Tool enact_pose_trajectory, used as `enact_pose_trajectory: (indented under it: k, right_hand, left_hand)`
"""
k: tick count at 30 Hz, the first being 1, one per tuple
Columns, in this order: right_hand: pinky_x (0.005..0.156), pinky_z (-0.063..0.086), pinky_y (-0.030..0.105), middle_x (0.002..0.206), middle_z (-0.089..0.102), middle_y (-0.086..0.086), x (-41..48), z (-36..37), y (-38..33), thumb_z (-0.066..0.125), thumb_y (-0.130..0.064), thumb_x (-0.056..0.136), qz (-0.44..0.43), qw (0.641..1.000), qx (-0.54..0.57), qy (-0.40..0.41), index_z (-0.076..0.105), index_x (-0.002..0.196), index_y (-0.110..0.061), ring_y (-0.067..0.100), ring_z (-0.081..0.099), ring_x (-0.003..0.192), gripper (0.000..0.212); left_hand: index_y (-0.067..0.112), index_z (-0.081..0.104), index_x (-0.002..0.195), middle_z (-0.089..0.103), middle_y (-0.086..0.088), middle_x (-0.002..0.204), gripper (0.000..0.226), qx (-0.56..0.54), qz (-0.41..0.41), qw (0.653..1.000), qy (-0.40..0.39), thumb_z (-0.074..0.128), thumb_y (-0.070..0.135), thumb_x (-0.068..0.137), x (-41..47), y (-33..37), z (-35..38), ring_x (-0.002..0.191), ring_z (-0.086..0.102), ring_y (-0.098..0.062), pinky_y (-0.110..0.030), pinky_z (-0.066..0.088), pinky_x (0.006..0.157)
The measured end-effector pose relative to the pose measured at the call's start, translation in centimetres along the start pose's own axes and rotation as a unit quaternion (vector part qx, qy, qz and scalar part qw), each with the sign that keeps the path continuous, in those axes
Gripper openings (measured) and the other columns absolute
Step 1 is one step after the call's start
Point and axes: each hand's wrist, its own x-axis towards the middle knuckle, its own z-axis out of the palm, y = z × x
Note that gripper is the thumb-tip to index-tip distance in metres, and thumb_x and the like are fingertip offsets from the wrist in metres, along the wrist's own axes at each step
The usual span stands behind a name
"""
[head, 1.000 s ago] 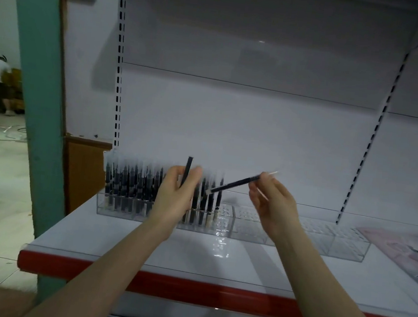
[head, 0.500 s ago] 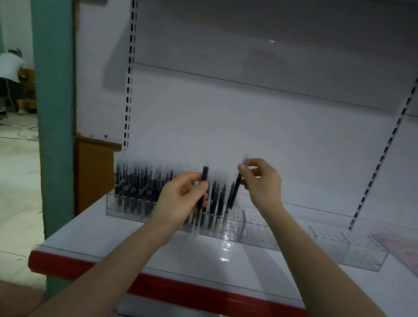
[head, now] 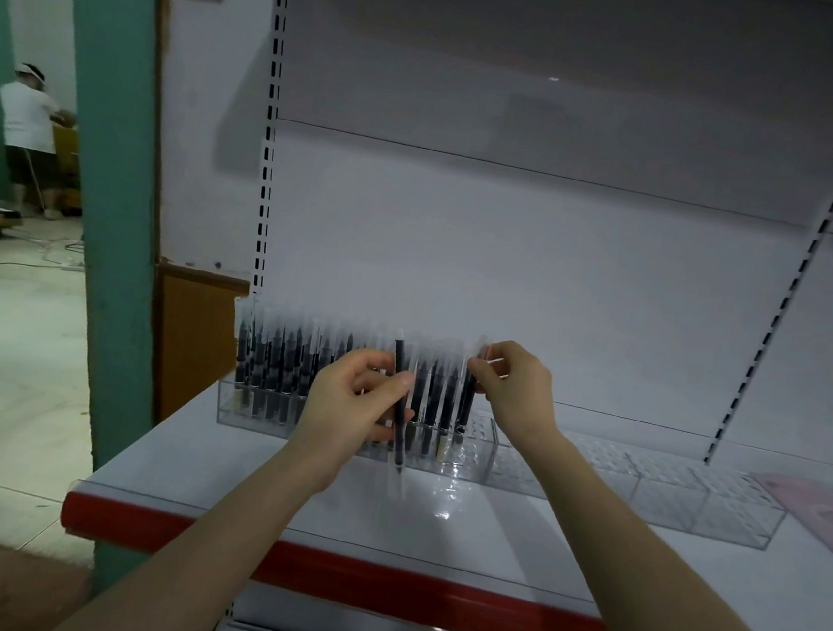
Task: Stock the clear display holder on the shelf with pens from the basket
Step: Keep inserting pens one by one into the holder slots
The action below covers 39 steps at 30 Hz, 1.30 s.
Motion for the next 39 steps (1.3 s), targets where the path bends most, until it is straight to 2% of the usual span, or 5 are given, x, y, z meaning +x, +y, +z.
enact_pose_trajectory:
  k: [17,23,26,33,39]
  right_hand:
    - [0.080,0.050,0.032,0.096,0.066,0.008,-1.3,-1.1,0.4,0.060,-0.028,0.089,0.069,0.997,0.019,-0.005,0.054,0.120,-0.004,0.020,0.061,0.087,0.040]
    - [0.077,0.054,0.035,0.078,0.069,0.002,-6.7,-3.0,-0.7,0.054,-0.037,0.091,0.125,0.983,0.132,-0.036,0.063,0.087,-0.011,0.018,0.067,0.076,0.028]
    - [0.065,0.055,0.028,0.074,0.069,0.006,-7.9,-3.1,-0.9,0.058,-0.036,0.089,0.229,0.924,0.286,-0.107,0.061,0.096,-0.004,0.016,0.067,0.068,0.033]
    - [0.051,0.056,0.020,0.063,0.069,0.009,-7.6,-2.6,-0.6,0.059,-0.011,0.089,0.361,0.676,0.640,-0.049,0.060,0.085,-0.001,0.014,0.068,0.052,0.010]
    - [0.060,0.058,0.020,0.083,0.068,0.014,-7.0,-2.9,-0.9,0.054,-0.012,0.093,0.275,0.777,0.566,0.001,0.059,0.094,0.000,0.017,0.069,0.067,0.013]
  left_hand:
    - [0.029,0.044,0.119,0.064,-0.012,0.086,0.037,-0.016,-0.007,0.999,0.038,0.057,0.010,0.090,0.1,0.5,0.4,0.078,0.069,-0.023,-0.036,0.059,0.064]
    - [0.031,0.045,0.097,0.066,-0.016,0.091,0.029,-0.164,-0.010,0.984,0.072,0.053,0.004,0.091,0.0,1.3,2.2,0.085,0.069,-0.023,-0.032,0.058,0.075]
    - [0.027,0.044,0.095,0.068,-0.014,0.095,0.024,-0.152,0.002,0.986,0.062,0.056,0.007,0.089,-0.7,1.2,3.6,0.087,0.069,-0.020,-0.033,0.055,0.081]
    - [0.019,0.046,0.089,0.071,-0.002,0.090,0.020,-0.089,0.000,0.996,0.007,0.059,0.004,0.088,-2.5,-0.2,4.5,0.089,0.066,-0.017,-0.033,0.052,0.081]
    - [0.026,0.053,0.098,0.065,0.007,0.096,0.022,0.151,0.064,0.984,-0.067,0.066,0.016,0.084,-4.4,-1.5,2.2,0.091,0.063,-0.005,-0.013,0.049,0.074]
